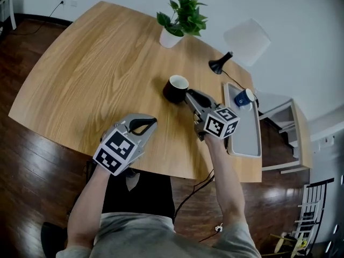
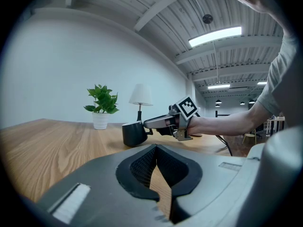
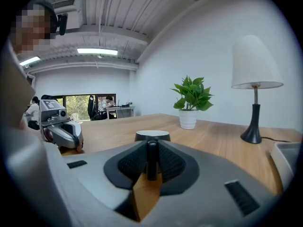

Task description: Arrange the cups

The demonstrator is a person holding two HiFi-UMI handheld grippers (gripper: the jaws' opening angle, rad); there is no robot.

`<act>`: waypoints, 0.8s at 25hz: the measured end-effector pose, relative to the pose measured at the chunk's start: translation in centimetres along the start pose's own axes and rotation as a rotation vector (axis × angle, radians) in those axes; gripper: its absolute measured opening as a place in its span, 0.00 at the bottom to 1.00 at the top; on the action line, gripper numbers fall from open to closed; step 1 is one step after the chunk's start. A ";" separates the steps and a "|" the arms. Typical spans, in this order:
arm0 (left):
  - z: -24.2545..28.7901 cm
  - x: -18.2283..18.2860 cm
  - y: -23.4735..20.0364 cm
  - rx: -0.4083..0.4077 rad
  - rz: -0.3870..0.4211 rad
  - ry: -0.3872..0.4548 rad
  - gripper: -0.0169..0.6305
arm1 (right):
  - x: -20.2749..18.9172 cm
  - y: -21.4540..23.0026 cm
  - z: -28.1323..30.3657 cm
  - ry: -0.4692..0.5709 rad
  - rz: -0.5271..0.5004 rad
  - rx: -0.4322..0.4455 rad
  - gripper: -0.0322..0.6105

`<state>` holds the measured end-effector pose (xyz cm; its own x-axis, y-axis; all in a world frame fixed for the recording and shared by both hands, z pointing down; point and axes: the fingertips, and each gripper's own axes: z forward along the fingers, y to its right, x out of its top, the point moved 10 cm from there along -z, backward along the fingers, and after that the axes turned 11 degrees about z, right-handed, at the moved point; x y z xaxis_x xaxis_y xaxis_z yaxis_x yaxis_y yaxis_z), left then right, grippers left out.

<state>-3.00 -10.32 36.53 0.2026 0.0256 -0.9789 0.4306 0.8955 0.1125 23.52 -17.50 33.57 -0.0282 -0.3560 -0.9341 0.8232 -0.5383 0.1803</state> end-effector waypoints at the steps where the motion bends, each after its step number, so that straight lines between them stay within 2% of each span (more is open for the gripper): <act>1: 0.0 -0.1 0.0 0.000 0.003 -0.003 0.04 | -0.1 0.0 -0.9 0.009 0.005 -0.004 0.18; 10: -0.1 -0.7 -0.6 0.001 0.004 -0.005 0.04 | -0.5 1.8 -10.5 0.127 0.065 -0.092 0.18; 16: 0.4 -0.6 -0.4 0.007 -0.001 -0.003 0.04 | 0.0 7.2 -20.3 0.228 0.092 -0.287 0.18; 20: 0.3 -0.5 -0.4 0.007 0.001 -0.007 0.04 | -1.2 11.9 -25.4 0.218 0.106 -0.428 0.18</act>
<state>-3.00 -10.87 37.05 0.2091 0.0234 -0.9776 0.4362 0.8925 0.1147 47.74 -4.07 28.96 0.1503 -0.1989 -0.9684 0.9755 -0.1293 0.1780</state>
